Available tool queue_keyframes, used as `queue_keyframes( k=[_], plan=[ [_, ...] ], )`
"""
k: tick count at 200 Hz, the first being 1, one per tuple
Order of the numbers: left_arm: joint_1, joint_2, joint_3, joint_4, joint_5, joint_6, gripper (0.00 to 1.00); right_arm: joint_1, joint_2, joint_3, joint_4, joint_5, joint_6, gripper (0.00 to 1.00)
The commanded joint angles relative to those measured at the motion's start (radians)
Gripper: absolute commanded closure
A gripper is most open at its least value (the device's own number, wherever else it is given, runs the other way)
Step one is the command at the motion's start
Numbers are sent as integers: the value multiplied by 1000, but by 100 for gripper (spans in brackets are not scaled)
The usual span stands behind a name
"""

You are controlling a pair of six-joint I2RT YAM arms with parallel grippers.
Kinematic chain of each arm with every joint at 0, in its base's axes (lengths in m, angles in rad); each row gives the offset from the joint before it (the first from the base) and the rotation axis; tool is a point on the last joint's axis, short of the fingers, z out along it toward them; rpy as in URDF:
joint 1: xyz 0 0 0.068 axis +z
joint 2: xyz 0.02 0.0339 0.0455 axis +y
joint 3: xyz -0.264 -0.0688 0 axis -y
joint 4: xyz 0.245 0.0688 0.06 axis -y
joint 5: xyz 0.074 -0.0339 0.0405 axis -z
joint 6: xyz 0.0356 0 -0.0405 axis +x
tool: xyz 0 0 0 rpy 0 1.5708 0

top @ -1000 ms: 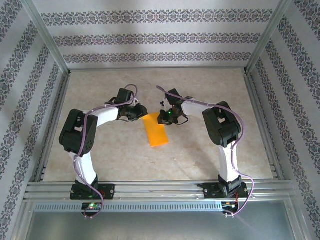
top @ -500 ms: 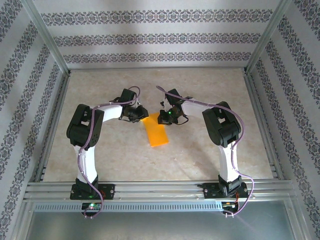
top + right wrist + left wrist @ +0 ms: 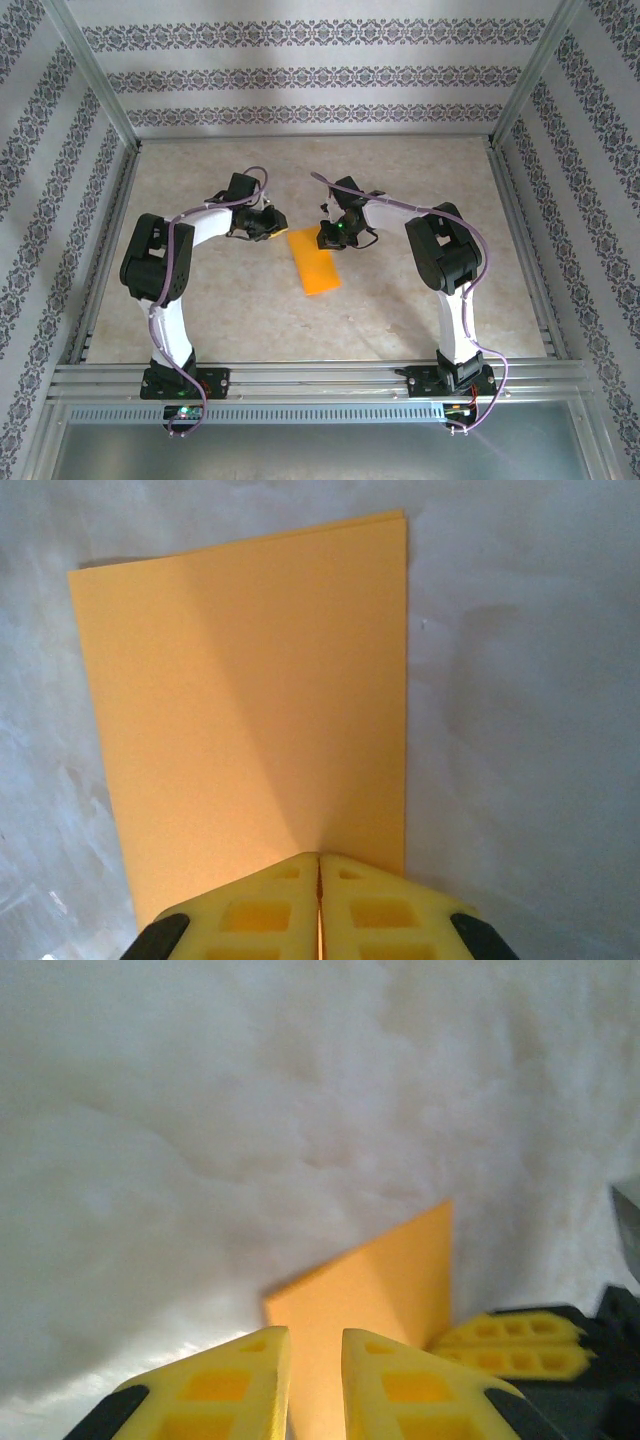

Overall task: Fold a paper plane with a square sheet of paper (pick it up from the middle)
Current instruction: First fold in half a square sheet of paper at the center of the table.

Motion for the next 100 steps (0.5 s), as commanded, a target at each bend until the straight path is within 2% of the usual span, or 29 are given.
queue_keyframes(
  k=[1, 100],
  plan=[
    [-51, -14, -38, 39, 67, -24, 79, -16, 40, 13, -115, 30, -82, 91],
    [-83, 86, -31, 54, 58, -47, 84, -18, -3, 75, -94, -87, -53, 90]
  ],
)
